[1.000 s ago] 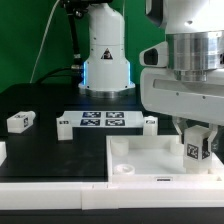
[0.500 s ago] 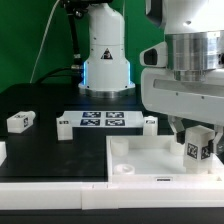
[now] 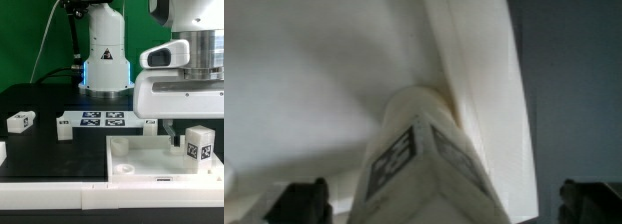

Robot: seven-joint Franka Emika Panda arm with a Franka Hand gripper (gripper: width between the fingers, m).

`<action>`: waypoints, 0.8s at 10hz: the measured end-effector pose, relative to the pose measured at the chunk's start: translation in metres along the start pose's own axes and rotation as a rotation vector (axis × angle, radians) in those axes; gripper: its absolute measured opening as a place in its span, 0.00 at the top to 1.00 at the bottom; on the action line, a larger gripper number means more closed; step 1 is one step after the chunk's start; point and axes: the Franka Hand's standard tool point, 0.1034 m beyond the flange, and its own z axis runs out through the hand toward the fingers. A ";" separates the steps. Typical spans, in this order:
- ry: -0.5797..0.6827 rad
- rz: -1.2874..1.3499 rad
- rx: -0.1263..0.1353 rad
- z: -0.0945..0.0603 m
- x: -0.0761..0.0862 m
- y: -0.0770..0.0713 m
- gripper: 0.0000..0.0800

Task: Assemble one leg

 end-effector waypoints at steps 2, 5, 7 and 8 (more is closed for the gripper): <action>0.001 -0.216 -0.007 0.000 0.000 0.001 0.19; 0.001 -0.438 -0.014 0.000 0.001 0.004 0.19; 0.000 -0.414 -0.013 0.000 0.001 0.004 0.31; 0.000 -0.399 -0.013 0.000 0.001 0.004 0.48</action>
Offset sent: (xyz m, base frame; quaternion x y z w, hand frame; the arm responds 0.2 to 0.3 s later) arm -0.0005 0.0010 0.0045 -0.0043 -0.0146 -0.1789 0.9838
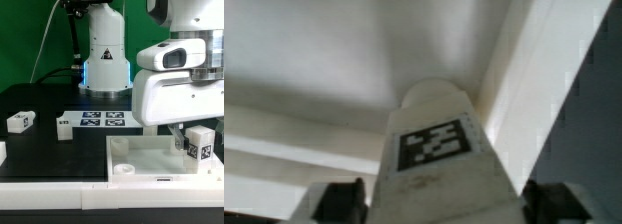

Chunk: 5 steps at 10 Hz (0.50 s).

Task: Assemble one leg

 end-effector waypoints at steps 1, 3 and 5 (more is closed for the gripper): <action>0.000 0.005 0.000 0.000 0.000 0.000 0.65; 0.003 0.258 0.000 0.000 0.000 0.001 0.64; 0.006 0.517 0.005 0.000 0.000 0.003 0.64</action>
Offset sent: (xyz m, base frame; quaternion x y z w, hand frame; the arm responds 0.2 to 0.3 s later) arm -0.0027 -0.0048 -0.0032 -0.0024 0.0042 0.2710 0.9626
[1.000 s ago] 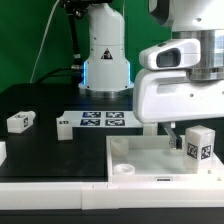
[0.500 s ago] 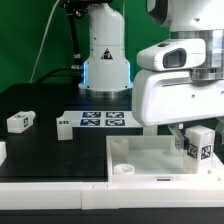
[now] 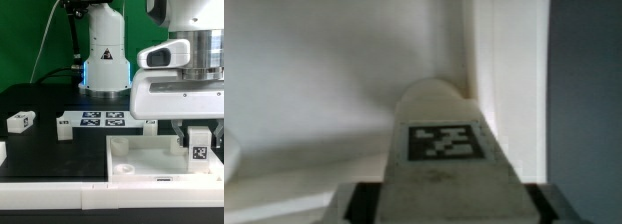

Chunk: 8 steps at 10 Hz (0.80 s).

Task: Assemble one leg

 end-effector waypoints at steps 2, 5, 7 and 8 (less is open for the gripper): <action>-0.004 0.268 0.010 0.000 0.001 0.002 0.64; -0.019 0.665 0.013 0.000 -0.002 0.001 0.64; -0.027 0.861 0.019 0.000 -0.002 0.000 0.64; -0.026 0.812 0.020 0.000 -0.002 0.000 0.62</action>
Offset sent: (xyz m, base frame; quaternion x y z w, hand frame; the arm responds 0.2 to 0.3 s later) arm -0.0080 -0.0028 -0.0033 -0.0229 -0.0232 0.3948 0.9182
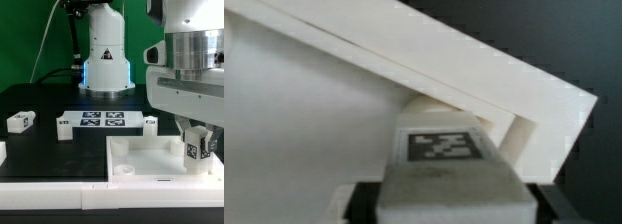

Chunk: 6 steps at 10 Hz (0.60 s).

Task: Assemble one leg

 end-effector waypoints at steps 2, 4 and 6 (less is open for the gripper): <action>0.000 -0.103 0.000 0.000 0.000 0.000 0.39; 0.001 -0.361 -0.002 0.001 -0.002 -0.001 0.23; 0.000 -0.550 -0.003 0.001 -0.005 -0.001 0.20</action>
Offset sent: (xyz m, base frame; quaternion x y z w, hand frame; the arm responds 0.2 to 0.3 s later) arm -0.0005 0.0092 0.0005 0.0073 -0.0087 -0.2562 0.9665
